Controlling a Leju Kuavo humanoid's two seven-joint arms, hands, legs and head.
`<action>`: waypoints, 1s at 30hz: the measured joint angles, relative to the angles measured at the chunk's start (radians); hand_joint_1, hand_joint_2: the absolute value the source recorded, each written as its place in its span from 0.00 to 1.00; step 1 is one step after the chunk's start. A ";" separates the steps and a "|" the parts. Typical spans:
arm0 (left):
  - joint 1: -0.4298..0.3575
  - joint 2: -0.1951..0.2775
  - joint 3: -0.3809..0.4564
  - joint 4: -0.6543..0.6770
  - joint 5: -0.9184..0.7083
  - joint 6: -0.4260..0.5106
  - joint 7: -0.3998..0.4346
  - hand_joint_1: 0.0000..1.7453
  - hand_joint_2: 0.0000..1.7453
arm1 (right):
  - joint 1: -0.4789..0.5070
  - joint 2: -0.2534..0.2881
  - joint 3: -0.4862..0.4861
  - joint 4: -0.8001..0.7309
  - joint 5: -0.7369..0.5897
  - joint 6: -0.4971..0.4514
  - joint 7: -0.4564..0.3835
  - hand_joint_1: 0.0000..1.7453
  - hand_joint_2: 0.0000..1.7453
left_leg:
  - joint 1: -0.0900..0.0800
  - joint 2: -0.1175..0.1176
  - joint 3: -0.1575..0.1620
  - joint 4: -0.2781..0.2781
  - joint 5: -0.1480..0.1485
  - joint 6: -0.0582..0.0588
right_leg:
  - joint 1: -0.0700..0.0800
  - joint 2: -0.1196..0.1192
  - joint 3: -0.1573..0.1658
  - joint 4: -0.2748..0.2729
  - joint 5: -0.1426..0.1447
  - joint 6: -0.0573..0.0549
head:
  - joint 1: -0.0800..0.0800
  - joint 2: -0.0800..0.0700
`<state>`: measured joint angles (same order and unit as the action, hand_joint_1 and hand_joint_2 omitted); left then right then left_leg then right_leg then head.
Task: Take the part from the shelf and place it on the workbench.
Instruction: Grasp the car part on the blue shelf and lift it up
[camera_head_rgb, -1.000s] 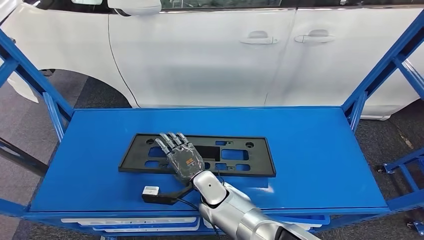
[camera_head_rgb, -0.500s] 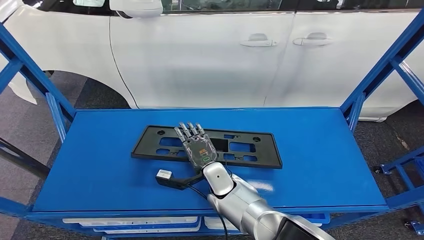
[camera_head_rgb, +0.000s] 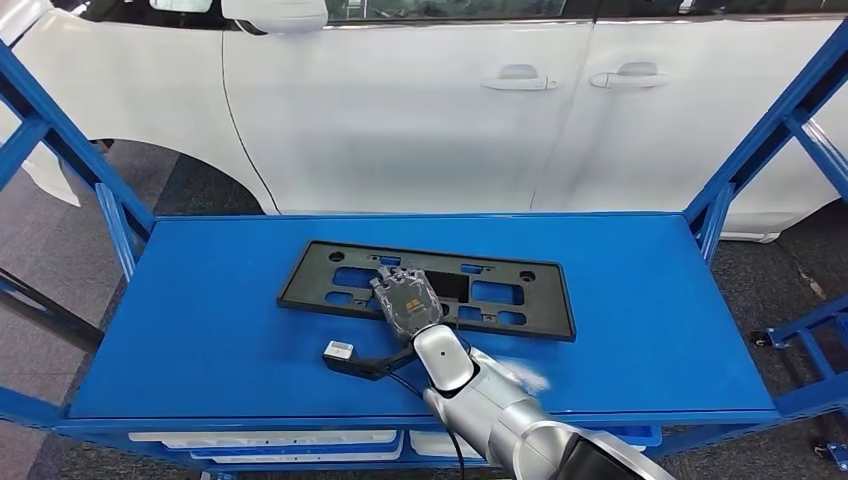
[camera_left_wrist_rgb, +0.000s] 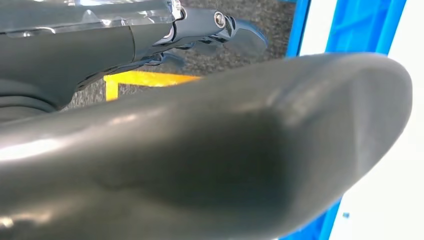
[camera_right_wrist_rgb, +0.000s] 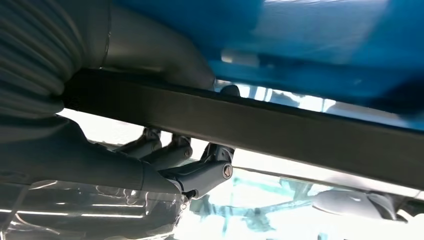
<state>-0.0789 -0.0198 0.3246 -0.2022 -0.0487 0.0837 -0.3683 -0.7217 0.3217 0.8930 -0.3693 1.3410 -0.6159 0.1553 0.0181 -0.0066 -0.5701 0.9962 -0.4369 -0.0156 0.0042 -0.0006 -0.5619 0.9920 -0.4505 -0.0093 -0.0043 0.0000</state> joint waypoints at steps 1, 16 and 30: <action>0.000 0.000 0.000 0.000 -0.001 0.000 -0.001 0.00 0.00 | -0.001 0.001 -0.002 0.000 0.000 0.001 0.000 1.00 1.00 | 0.001 0.000 -0.002 0.005 -0.005 -0.005 | -0.002 -0.001 0.003 -0.007 0.004 -0.005 | 0.000 0.000; 0.002 0.007 0.002 0.000 -0.035 0.007 -0.077 0.00 0.75 | 0.004 -0.003 -0.095 0.003 0.036 -0.063 0.002 1.00 1.00 | 0.010 0.000 -0.006 0.021 -0.013 0.005 | -0.005 0.004 -0.008 0.018 -0.009 0.021 | -0.002 0.000; -0.008 0.006 0.006 0.000 -0.051 0.009 -0.170 0.00 1.00 | 0.042 -0.025 -0.239 -0.174 0.096 -0.071 -0.086 1.00 1.00 | 0.003 0.000 -0.011 0.013 -0.007 0.004 | 0.007 0.001 -0.028 0.012 0.010 0.002 | 0.004 0.000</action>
<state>-0.0872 -0.0142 0.3306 -0.2022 -0.1000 0.0925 -0.5386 -0.6799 0.2966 0.6543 -0.5429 1.4371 -0.6872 0.0695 0.0207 -0.0067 -0.5809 1.0090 -0.4440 -0.0116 0.0108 0.0006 -0.5902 1.0043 -0.4405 -0.0077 -0.0007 -0.0001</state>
